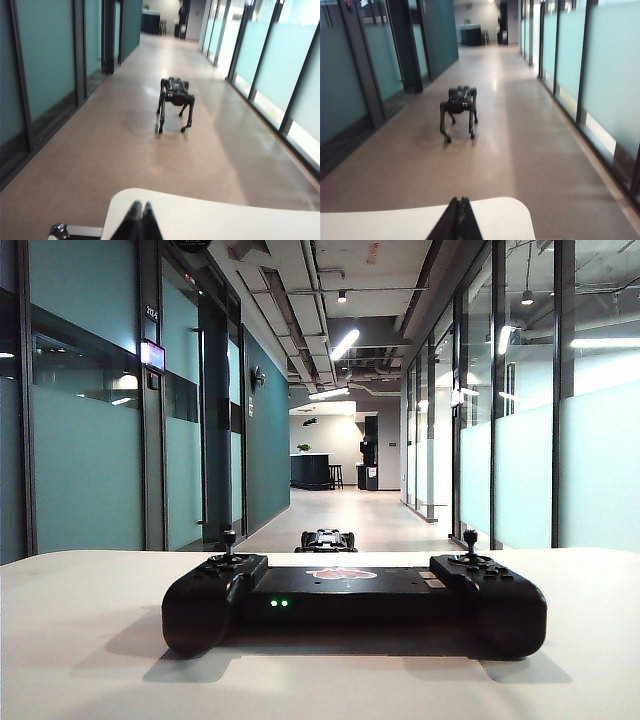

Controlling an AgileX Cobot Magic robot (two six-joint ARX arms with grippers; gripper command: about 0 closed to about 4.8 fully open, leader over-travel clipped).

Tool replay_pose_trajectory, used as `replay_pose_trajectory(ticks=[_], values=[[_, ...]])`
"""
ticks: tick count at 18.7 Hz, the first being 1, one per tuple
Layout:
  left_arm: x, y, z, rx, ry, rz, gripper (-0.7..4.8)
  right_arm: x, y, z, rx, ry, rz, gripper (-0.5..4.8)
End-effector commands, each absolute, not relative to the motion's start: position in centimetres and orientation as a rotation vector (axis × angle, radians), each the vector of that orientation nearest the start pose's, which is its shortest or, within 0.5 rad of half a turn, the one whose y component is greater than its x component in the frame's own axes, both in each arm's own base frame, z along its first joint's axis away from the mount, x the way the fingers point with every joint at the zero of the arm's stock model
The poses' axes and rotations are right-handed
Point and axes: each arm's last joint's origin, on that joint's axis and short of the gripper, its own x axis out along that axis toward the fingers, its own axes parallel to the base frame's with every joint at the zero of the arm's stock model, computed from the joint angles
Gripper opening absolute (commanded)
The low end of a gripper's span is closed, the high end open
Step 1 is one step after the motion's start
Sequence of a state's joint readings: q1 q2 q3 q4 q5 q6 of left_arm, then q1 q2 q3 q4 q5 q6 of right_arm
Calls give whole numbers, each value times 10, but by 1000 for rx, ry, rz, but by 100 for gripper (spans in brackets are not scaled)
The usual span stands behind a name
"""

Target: Push the left joystick on the remote control sitting on the white table forward to make the robot dog walk in a straight line until it approaches the door.

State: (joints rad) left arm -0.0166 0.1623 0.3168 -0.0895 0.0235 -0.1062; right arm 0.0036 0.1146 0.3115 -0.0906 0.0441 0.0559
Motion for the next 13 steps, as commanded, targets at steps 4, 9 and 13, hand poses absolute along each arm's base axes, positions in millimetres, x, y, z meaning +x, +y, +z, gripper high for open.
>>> replay_pose_trajectory(ticks=[4,9,13], values=[[123,-9,287,-132,140,-166,-5,99,1,302,143,98,14,-5],[154,-35,312,-134,267,-334,-5,121,5,320,176,264,47,-5],[165,-71,327,-102,392,-537,-5,143,30,322,204,466,140,-5]])
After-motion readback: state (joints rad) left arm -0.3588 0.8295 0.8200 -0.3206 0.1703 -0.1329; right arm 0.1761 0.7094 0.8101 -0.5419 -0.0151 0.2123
